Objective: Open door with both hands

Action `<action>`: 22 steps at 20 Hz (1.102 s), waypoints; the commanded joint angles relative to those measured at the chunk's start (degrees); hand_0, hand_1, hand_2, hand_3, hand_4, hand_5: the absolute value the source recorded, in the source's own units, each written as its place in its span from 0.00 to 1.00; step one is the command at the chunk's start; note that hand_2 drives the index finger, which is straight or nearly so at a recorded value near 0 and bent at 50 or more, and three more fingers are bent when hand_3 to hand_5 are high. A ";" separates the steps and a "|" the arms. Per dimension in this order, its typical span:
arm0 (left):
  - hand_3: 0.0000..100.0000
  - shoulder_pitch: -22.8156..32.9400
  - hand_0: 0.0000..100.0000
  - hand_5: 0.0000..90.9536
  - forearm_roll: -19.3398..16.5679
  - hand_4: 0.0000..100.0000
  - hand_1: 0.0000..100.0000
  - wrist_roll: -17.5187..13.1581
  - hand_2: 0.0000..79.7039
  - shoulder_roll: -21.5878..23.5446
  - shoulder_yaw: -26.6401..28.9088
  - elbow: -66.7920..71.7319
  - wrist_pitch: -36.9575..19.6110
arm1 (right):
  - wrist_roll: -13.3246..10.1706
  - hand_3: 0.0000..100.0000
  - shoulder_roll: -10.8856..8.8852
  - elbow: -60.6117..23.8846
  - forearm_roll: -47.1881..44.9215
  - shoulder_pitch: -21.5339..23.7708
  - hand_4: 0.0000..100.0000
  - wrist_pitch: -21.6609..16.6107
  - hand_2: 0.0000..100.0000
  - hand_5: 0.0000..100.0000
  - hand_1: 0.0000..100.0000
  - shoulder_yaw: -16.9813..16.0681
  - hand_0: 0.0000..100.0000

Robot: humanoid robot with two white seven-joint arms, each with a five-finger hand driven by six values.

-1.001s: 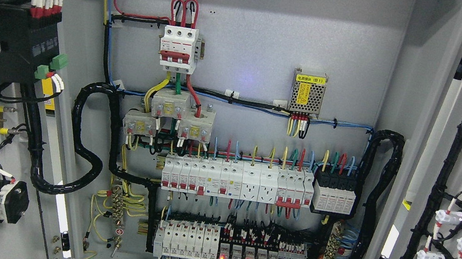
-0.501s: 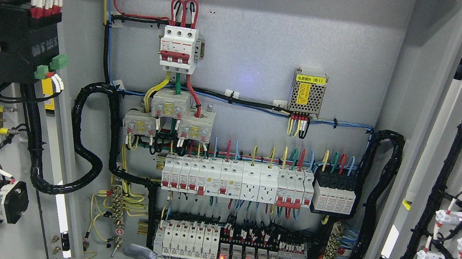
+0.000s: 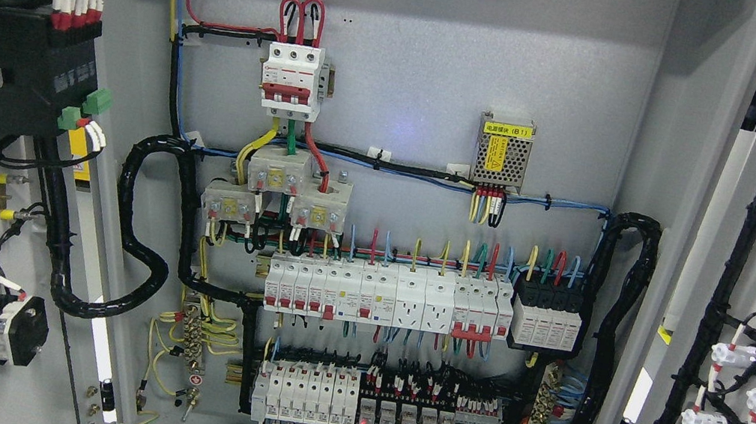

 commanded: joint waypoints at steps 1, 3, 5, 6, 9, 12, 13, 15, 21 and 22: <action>0.00 2.07 0.00 0.00 -0.02 0.00 0.00 -0.21 0.00 2.62 -1.04 -34.26 -0.62 | -0.02 0.00 -5.80 -9.92 0.04 8.92 0.00 -2.20 0.00 0.00 0.12 -13.54 0.20; 0.00 2.42 0.00 0.00 -0.02 0.00 0.00 -0.21 0.00 3.50 -1.04 -36.47 -1.84 | -0.02 0.00 -7.12 -11.16 -0.22 11.46 0.00 -3.69 0.00 0.00 0.12 -16.80 0.20; 0.00 3.47 0.00 0.00 -0.02 0.00 0.00 -0.21 0.00 3.67 -1.04 -37.44 -6.39 | -0.02 0.00 -8.18 -11.42 -0.22 13.31 0.00 -6.15 0.00 0.00 0.12 -19.17 0.20; 0.00 4.00 0.00 0.00 -0.11 0.00 0.00 -0.12 0.00 4.20 -0.87 -37.88 -8.59 | -0.02 0.00 -8.53 -11.42 -0.22 14.54 0.00 -7.73 0.00 0.00 0.12 -20.32 0.20; 0.00 4.70 0.00 0.00 -0.11 0.00 0.00 -0.12 0.00 4.64 0.97 -38.32 -12.12 | -0.02 0.00 -9.15 -12.04 -0.31 17.97 0.00 -11.60 0.00 0.00 0.12 -21.12 0.20; 0.00 4.79 0.00 0.00 0.24 0.00 0.00 -0.12 0.00 4.12 3.43 -38.32 -14.49 | -0.02 0.00 -9.06 -12.39 -0.40 20.61 0.00 -14.07 0.00 0.00 0.12 -21.12 0.20; 0.00 4.71 0.00 0.00 0.24 0.00 0.00 -0.12 0.00 3.94 4.22 -38.41 -15.72 | -0.02 0.00 -8.89 -12.30 -0.49 20.88 0.00 -14.51 0.00 0.00 0.12 -21.21 0.20; 0.00 4.53 0.00 0.00 0.24 0.00 0.00 -0.12 0.00 3.42 6.07 -38.76 -18.10 | -0.02 0.00 -8.71 -12.39 -0.57 21.05 0.00 -15.12 0.00 0.00 0.12 -21.21 0.20; 0.00 4.88 0.00 0.00 2.07 0.00 0.00 -0.21 0.00 3.50 14.24 -38.76 -22.32 | -0.02 0.00 -8.88 -12.48 -0.84 20.88 0.00 -17.32 0.00 0.00 0.12 -25.24 0.20; 0.00 5.32 0.00 0.00 3.04 0.00 0.00 -0.12 0.00 3.50 15.47 -38.68 -22.41 | -0.11 0.00 -9.06 -12.48 -1.01 20.88 0.00 -17.32 0.00 0.00 0.12 -26.03 0.20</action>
